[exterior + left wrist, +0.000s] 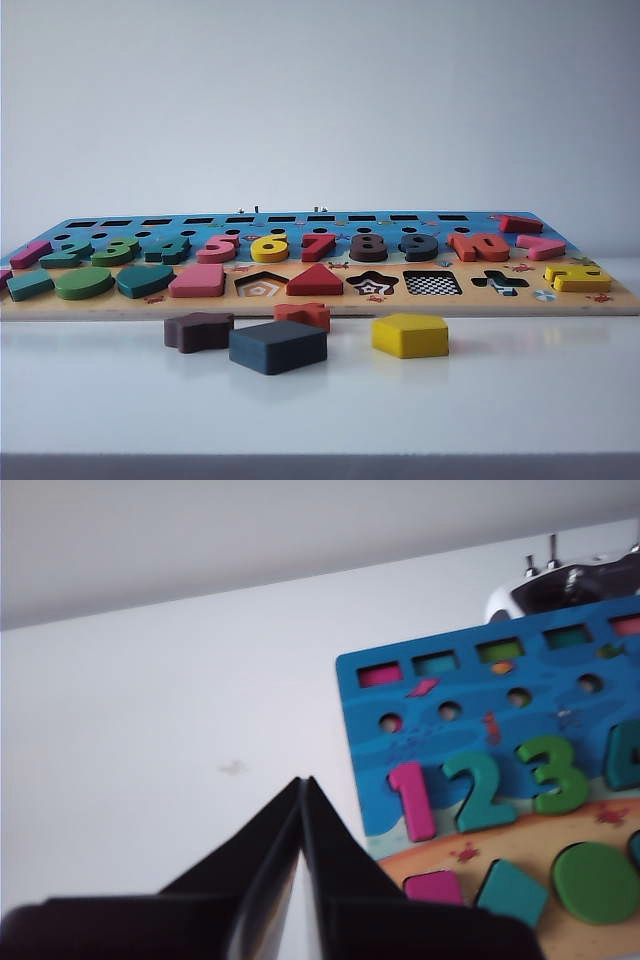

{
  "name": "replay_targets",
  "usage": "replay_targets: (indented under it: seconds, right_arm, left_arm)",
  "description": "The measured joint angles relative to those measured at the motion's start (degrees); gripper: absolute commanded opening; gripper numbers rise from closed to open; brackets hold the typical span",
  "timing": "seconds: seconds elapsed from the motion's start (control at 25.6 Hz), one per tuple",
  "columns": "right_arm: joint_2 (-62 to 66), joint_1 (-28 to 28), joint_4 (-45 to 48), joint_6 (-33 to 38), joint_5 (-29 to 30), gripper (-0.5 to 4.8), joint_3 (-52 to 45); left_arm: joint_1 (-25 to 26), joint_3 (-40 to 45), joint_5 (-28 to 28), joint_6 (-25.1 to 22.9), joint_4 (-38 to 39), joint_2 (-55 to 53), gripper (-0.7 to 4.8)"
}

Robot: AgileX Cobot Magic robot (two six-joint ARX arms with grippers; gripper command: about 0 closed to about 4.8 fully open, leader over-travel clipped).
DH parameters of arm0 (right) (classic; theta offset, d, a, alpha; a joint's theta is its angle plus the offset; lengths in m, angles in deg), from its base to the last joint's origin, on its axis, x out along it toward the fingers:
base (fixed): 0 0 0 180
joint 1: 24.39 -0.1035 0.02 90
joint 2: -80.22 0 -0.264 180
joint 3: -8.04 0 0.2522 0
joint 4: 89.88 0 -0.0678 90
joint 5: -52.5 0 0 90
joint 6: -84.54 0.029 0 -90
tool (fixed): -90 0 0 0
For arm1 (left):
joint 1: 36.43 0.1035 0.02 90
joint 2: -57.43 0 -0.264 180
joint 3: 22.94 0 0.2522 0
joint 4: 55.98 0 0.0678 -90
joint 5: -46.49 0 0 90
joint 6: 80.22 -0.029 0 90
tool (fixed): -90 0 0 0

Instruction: Insert the cube into the slot.

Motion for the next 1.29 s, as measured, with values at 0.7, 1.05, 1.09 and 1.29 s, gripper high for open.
replay_targets:
  seconds: [0.7, 1.05, 1.09, 1.29]
  right_arm:
    - [0.0, 0.0, -0.7, 5.4, 0.6, -0.04, 0.0]
    - [0.0, -0.4, -2.1, 12.8, 5.4, -0.03, 5.6]
    - [0.0, -0.4, -2.6, 13.3, 5.6, -0.02, 6.8]
    - [1.0, -0.8, -6.0, 14.0, 6.8, -0.01, 13.4]
  left_arm:
    - [-17.4, -23.4, 6.4, -5.7, 15.6, -19.8, 0.17]
    - [-23.2, -29.4, 10.1, -7.5, 31.5, -23.8, 0.17]
    - [-23.3, -30.0, 10.4, -7.5, 32.5, -24.4, 0.17]
    - [-23.5, -34.1, 11.4, -7.5, 36.6, -27.4, 0.17]
